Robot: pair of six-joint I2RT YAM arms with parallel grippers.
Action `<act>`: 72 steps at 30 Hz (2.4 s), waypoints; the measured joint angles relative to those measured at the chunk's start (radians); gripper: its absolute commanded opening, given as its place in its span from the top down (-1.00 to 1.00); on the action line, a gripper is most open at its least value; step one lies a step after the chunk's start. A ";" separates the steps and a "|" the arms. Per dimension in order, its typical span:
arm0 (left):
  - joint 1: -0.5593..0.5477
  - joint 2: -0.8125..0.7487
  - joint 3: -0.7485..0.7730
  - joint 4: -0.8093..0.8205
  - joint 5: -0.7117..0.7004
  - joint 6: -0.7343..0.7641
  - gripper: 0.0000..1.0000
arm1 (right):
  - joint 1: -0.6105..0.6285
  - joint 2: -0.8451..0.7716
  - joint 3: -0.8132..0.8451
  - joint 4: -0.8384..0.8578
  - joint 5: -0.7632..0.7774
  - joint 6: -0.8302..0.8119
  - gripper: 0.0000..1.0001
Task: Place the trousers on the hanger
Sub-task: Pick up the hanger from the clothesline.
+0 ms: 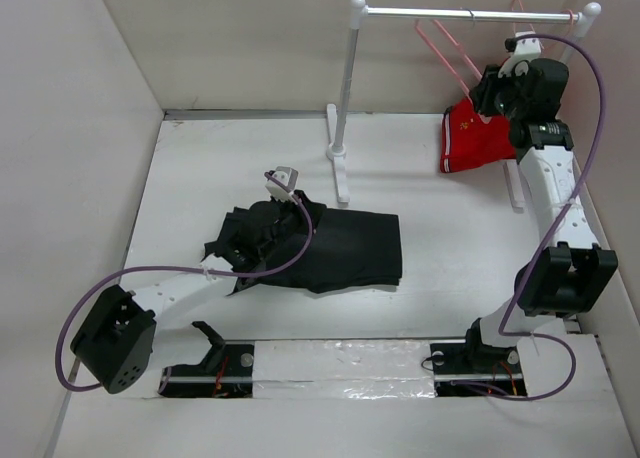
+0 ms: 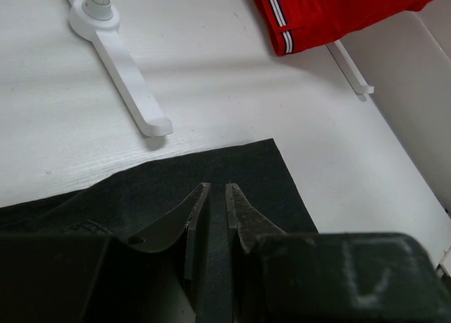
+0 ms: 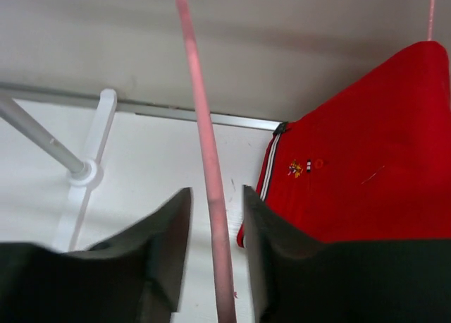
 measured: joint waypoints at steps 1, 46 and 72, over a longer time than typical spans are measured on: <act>0.000 0.000 0.000 0.000 0.000 0.000 0.74 | 0.000 0.000 -0.010 0.003 -0.006 0.005 0.53; -0.193 0.247 0.293 0.022 0.069 -0.043 0.24 | 0.413 -0.481 -0.997 0.270 0.520 0.145 1.00; -0.222 0.822 0.723 0.005 0.199 -0.251 0.06 | 0.646 -0.676 -1.271 0.362 0.648 0.238 1.00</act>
